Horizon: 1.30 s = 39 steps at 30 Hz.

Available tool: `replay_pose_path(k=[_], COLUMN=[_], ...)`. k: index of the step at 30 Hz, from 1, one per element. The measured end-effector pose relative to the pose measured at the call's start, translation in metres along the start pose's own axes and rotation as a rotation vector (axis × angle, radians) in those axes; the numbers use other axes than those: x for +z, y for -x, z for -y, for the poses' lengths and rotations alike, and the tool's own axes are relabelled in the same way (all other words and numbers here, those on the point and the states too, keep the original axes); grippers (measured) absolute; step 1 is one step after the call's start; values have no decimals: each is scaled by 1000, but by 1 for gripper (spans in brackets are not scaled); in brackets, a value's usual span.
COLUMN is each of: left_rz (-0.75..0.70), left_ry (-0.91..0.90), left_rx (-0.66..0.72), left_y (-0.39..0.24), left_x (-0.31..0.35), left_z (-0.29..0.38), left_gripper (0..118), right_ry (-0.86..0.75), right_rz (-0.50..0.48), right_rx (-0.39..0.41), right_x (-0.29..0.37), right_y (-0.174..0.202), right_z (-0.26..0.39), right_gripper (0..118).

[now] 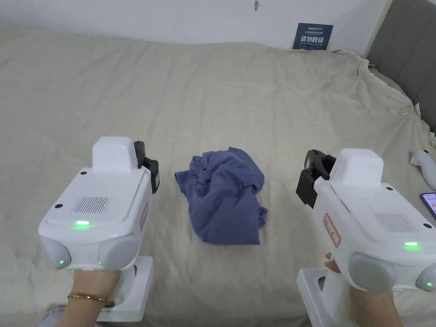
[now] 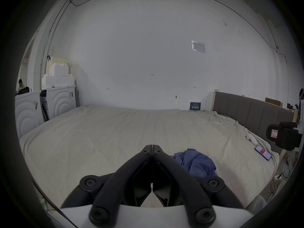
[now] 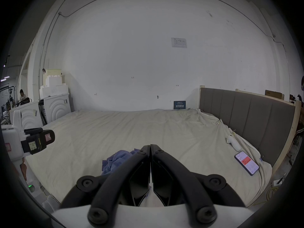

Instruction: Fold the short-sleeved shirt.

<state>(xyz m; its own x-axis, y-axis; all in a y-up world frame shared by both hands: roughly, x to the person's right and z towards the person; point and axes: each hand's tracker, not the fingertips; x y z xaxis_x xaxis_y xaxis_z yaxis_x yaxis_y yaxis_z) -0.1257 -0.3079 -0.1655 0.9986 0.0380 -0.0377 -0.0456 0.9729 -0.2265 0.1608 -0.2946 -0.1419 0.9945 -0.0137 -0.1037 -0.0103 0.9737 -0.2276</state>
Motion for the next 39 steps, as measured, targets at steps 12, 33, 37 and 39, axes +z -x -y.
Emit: replay_pose_path(k=[12,33,37,39], left_rz=[43,45,25,18], left_ry=[51,90,119,131], left_rx=[6,20,43,51], left_y=[-8,2,7,9], left_x=[2,-21,-35,-42], left_z=[11,9,12,14], left_gripper=[0,0,0,0], right_ry=[54,625,743,805], right_rz=[11,-38,-15,-5], right_rx=[26,47,27,3], right_x=[-5,-241,-303,-328], right_y=[-2,8,14,14], right_z=[7,-47,-33,-23], right_gripper=[0,110,108,106])
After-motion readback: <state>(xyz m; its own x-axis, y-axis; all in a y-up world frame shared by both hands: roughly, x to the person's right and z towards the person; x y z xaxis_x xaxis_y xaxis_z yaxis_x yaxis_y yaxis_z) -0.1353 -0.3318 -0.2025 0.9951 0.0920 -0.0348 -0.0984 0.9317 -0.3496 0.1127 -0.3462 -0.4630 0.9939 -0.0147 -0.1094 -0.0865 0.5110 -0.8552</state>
